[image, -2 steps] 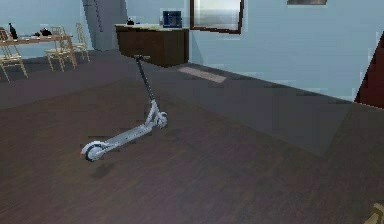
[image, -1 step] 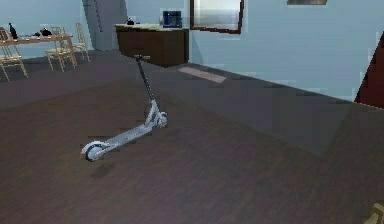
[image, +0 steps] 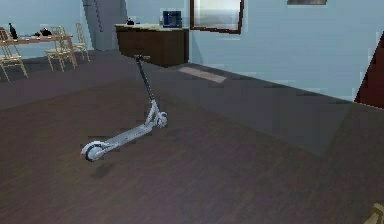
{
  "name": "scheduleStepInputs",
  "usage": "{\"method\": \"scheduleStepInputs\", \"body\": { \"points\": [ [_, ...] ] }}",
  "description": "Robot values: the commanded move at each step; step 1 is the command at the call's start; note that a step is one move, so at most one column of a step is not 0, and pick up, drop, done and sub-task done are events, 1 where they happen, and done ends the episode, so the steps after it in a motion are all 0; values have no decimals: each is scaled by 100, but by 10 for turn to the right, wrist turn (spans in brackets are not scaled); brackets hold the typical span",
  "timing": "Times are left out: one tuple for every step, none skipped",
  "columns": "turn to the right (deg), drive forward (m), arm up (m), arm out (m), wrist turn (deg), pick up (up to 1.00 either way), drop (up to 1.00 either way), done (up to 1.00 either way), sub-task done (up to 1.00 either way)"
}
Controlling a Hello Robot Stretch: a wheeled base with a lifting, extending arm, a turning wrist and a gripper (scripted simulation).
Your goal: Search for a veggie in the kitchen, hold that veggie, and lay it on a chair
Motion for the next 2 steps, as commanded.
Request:
{"method": "scheduleStepInputs", "body": {
  "points": [
    [0, 0, 0, 0, 0, 0, 100, 0, 0],
    [0, 0, 0, -10, 0, 0, 0, 0, 0]
  ]
}}
